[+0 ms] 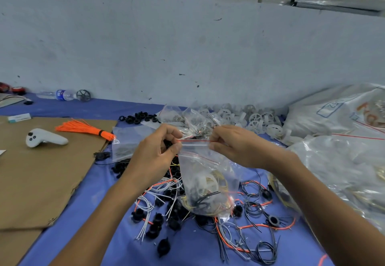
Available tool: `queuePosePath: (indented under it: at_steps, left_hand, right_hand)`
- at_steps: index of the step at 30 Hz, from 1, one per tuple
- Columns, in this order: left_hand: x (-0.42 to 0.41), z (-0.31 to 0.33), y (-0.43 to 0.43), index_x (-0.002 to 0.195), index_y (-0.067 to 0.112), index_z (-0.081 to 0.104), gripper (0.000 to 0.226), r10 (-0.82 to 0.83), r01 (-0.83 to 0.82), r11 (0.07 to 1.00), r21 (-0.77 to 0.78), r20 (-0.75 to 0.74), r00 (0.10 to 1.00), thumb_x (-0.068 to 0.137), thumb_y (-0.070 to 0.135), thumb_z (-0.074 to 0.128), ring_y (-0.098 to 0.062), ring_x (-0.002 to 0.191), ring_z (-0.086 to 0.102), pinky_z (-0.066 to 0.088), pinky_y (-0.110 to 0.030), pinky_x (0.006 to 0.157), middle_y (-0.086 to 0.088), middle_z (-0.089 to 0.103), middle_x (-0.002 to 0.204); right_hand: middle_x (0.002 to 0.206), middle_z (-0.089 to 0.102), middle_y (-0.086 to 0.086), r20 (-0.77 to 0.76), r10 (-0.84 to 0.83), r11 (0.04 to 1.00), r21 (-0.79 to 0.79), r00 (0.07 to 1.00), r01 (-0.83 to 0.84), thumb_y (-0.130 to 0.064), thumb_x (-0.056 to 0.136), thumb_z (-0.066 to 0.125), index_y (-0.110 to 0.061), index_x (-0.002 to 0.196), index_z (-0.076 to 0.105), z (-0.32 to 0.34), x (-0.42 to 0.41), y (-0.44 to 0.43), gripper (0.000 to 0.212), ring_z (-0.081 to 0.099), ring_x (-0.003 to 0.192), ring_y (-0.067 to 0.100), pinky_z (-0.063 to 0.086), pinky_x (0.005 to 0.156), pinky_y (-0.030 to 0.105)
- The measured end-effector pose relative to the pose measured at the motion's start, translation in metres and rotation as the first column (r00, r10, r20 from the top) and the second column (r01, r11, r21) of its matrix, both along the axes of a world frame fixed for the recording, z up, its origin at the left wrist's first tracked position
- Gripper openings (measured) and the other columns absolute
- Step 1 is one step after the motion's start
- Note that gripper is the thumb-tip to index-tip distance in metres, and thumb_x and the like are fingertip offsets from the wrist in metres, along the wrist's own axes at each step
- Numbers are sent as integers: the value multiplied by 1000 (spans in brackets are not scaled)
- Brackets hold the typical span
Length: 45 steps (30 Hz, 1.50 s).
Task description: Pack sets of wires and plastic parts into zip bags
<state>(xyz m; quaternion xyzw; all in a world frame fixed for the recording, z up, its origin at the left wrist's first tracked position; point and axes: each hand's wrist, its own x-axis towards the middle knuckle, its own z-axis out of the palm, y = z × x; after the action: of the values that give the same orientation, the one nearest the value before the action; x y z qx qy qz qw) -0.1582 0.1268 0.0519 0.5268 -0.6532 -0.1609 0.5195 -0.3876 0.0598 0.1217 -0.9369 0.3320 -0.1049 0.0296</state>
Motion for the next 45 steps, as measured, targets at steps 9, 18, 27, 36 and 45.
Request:
queuePosePath:
  at_steps: [9,18,27,36,45]
  left_hand:
    - [0,-1,-1,99,39,59,19,21,-21,1000,-8,-7,1000,93,22,66,-6,52,42,41,-22,51,15,61,90]
    - [-14,8,-5,97,44,59,25,-3,0,999,-54,-47,999,92,21,68,-5,53,43,40,-17,53,18,63,88]
    - [-65,55,-23,95,42,62,16,-148,104,961,-255,-162,976,89,29,69,-16,62,54,47,-28,59,17,67,91]
    - [-166,56,-70,121,34,61,31,-284,272,956,-111,-113,952,94,19,65,-7,82,65,51,-22,64,13,64,110]
    - [-143,-39,-42,109,47,64,32,-278,290,950,119,-103,955,92,20,67,-3,87,66,47,-14,67,22,68,100]
  right_hand:
    - [79,49,-17,-24,-172,985,-20,985,171,-34,99,53,-29,84,48,8,-69,-6,16,45,72,-1,31,64,16]
    - [69,59,-11,185,-250,967,-11,950,256,-43,91,63,-29,77,57,4,-95,2,20,53,65,5,39,58,16]
    - [91,72,19,811,-261,951,309,524,-3,-15,102,50,-13,87,50,20,-131,46,15,70,80,32,59,62,37]
    - [81,71,20,838,-542,781,532,-69,326,-17,101,52,-12,92,50,-36,-228,39,10,71,70,28,60,61,34]
    - [156,30,7,416,-693,576,-172,589,799,-55,92,48,-29,145,40,-164,-230,78,60,23,147,27,20,116,41]
